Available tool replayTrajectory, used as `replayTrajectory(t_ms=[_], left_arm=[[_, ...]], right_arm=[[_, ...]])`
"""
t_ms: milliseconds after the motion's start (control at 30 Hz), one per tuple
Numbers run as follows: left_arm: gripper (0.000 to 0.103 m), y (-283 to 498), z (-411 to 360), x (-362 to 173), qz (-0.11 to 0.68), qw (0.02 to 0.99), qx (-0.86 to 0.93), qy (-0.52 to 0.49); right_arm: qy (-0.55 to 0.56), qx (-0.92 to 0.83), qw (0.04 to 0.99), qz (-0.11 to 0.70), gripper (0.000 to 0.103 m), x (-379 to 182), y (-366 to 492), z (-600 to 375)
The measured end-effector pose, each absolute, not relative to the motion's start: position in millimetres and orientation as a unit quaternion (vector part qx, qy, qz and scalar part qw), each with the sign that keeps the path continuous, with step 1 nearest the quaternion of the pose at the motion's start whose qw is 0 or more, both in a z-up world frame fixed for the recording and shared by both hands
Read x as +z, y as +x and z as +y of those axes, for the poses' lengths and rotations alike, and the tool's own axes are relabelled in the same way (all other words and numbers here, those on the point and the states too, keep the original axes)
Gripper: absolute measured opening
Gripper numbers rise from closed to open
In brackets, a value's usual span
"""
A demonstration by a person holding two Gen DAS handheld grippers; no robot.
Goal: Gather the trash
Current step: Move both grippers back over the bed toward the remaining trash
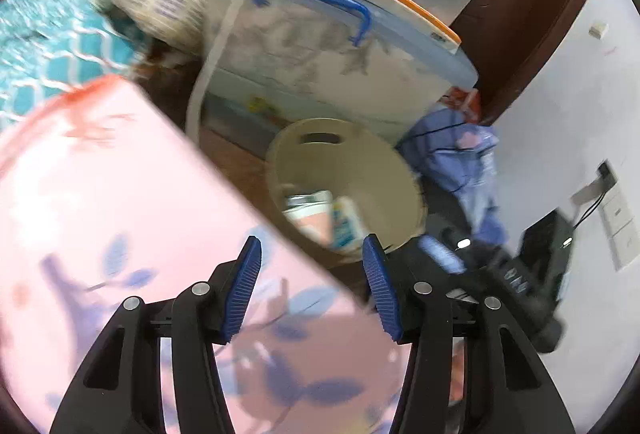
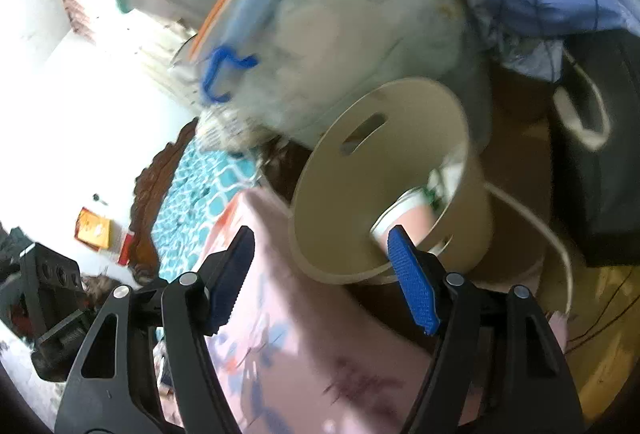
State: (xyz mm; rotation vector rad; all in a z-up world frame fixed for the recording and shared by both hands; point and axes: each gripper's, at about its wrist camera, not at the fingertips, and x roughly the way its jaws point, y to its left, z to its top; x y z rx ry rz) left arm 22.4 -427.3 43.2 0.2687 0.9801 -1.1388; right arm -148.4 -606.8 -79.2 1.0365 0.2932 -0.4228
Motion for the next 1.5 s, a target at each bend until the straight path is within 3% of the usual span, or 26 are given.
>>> replayTrajectory(t_ms=[333,767,1500], left_arm=[[0.051,26.7,-293.5,48.2,0.398,0.814,-0.396,0.152],[0.051,50.3,-146.9,51.1,0.406,0.867,-0.269,0.102],[0.051,66.8,-8.9,40.5,0.409,0.895,-0.168,0.053]], right_arm=[[0.447,-0.121,0.867,0.185,0.071,-56.1,-120.7,-512.2],[0.394,-0.041,0.883,0.252,0.071,-39.1,-71.6,-410.9],[0.322,0.035,0.885,0.334,0.071,-36.5,-11.5,-292.8]])
